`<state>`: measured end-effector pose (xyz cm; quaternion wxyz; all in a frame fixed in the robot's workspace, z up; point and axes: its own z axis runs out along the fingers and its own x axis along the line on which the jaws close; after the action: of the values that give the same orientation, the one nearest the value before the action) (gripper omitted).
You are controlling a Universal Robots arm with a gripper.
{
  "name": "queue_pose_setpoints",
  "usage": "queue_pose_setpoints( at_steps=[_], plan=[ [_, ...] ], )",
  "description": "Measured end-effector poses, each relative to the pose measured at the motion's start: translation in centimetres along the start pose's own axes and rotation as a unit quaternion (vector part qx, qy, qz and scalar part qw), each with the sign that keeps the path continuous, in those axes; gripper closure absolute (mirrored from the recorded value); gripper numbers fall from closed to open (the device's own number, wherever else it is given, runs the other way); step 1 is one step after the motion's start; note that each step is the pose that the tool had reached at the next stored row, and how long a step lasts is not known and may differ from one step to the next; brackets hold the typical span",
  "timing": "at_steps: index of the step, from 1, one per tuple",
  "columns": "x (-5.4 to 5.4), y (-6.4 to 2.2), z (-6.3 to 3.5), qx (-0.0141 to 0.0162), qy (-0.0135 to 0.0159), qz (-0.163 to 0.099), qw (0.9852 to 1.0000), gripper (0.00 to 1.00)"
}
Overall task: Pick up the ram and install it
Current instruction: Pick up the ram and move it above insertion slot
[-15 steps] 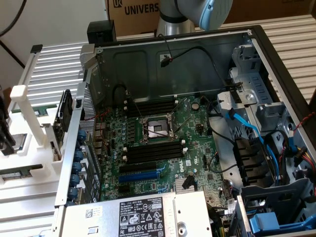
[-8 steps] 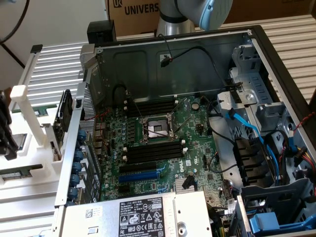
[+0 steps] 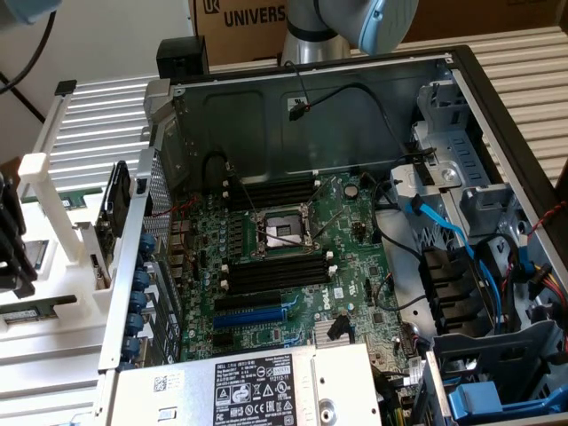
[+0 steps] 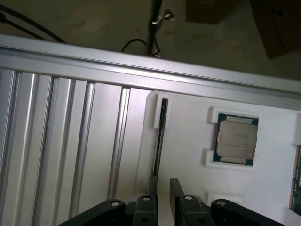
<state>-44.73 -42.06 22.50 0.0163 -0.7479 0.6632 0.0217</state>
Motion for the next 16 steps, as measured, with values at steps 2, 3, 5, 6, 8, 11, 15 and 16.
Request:
queue_pose_setpoints(
  at_steps=[2,3,5,6,8,11,15,16],
  plan=[
    [0.07,0.01,0.26,-0.0001,0.0015,0.001,1.0,0.75],
    [0.08,0.01,0.37,-0.0002,0.0024,0.002,1.0,0.75],
    [0.09,-0.02,0.48,-0.0026,0.0032,0.004,1.0,0.75],
    [0.1,-0.04,0.52,-0.004,0.0033,0.005,1.0,0.75],
    [0.14,-0.09,0.57,-0.0063,0.0038,0.008,0.9999,0.75],
    [0.22,-0.24,0.63,-0.0071,0.0051,0.011,0.9999,0.75],
    [0.3,-0.35,0.77,-0.0073,0.0068,0.016,0.9998,0.75],
    [0.31,-0.36,0.84,-0.0072,0.0072,0.017,0.9998,0.75]
  ],
)
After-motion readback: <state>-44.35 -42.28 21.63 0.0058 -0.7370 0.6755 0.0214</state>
